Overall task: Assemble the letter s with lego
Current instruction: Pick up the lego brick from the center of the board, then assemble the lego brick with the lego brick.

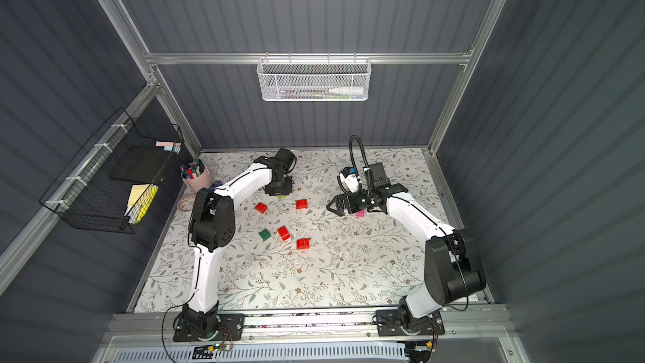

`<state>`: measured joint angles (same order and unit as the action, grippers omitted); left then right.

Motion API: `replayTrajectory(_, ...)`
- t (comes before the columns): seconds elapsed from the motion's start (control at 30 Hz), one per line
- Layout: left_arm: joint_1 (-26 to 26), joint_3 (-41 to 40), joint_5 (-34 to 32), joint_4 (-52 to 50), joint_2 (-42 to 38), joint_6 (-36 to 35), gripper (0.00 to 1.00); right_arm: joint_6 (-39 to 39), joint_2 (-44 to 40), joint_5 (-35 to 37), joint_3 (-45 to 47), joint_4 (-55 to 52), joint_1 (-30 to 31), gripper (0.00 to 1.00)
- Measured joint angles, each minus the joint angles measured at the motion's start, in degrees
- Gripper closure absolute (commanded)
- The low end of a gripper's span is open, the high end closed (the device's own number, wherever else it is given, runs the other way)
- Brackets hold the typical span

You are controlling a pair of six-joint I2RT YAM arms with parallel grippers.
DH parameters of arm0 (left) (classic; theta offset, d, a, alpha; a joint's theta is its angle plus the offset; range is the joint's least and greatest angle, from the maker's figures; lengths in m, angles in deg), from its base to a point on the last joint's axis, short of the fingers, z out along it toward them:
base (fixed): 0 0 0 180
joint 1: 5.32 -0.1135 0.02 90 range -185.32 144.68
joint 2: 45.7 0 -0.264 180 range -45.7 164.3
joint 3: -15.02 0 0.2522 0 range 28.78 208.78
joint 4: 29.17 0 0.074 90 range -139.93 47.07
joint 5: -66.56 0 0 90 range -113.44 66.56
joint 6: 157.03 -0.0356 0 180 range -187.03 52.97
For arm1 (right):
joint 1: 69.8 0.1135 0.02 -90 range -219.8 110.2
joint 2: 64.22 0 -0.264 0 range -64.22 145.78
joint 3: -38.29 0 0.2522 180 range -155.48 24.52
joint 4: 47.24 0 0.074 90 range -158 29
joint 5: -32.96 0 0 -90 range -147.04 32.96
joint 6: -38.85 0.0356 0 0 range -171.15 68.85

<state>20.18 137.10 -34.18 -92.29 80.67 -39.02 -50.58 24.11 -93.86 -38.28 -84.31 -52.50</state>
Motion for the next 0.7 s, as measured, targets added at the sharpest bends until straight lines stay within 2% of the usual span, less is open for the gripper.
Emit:
replayTrajectory(0.17, 4.07, 1.16, 3.43, 0.63, -1.01, -4.57, 0.66, -0.02, -0.70, 0.46, 0.07, -0.55, -1.01, 0.01)
replayTrajectory(0.33, 5.09, 2.73, 5.40, 0.04, -0.70, -11.08, 0.67, 0.00, -2.91, 0.63, 1.09, -0.50, -2.05, 0.01)
replayTrajectory(0.43, 5.07, 7.02, 5.46, -0.57, 0.68, -11.91, 0.67, 0.00, -3.54, 0.63, 1.62, -0.42, -2.45, 0.01)
replayTrajectory(0.7, 5.22, 10.80, 5.75, -1.55, 3.37, -13.22, 0.67, 0.00, -3.56, 0.61, 2.16, -0.48, -3.06, 0.01)
